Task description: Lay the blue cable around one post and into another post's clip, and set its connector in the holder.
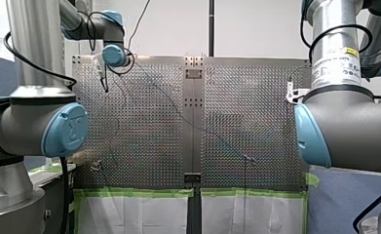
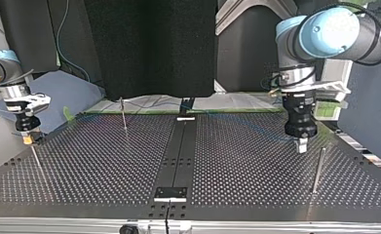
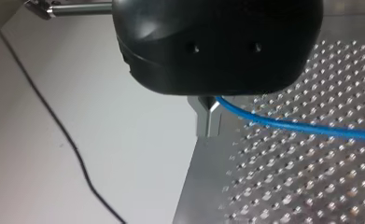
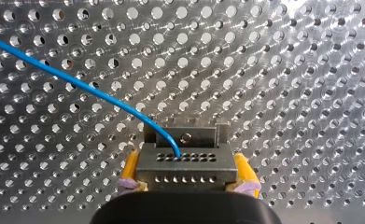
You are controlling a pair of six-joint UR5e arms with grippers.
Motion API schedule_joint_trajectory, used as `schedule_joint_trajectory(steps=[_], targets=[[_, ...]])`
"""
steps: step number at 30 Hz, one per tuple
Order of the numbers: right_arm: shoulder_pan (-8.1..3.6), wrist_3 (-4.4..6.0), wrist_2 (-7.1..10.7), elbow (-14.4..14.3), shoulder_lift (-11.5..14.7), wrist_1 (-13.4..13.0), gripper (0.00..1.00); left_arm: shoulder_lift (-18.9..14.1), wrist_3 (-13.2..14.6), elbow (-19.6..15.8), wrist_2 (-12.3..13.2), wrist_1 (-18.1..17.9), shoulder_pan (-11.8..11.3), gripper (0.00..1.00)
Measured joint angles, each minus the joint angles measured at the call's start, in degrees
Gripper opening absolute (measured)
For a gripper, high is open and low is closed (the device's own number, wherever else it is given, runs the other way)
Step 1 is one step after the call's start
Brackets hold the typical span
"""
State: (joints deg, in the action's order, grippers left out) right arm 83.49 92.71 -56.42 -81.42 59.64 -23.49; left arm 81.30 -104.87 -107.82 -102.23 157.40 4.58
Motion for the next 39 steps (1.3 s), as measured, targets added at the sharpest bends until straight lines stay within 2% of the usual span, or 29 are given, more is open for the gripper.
schedule_joint_trajectory(steps=[7, 20, 25, 31, 39], targets=[[0.0, 0.0, 0.0, 0.0, 0.0, 0.0, 0.0, 0.01, -0.61, 1.97, 2.84, 0.82, -3.8, 0.0], [0.0, 0.0, 0.0, 0.0, 0.0, 0.0, 0.0, 0.33, -3.81, 4.62, 2.96, 0.61, -10.18, 0.0], [0.0, 0.0, 0.0, -0.01, 0.0, 0.0, 0.0, 1.81, -4.38, 6.48, 3.71, 1.02, -11.26, 0.0], [0.0, 0.0, 0.0, 0.0, 0.0, 0.0, 0.0, 4.53, -4.55, 6.92, 5.66, 1.04, -11.63, 0.0], [0.0, 0.0, 0.0, 0.0, 0.0, 0.0, 0.0, 6.52, -5.63, 8.19, 6.26, 0.86, -13.12, 0.0]])
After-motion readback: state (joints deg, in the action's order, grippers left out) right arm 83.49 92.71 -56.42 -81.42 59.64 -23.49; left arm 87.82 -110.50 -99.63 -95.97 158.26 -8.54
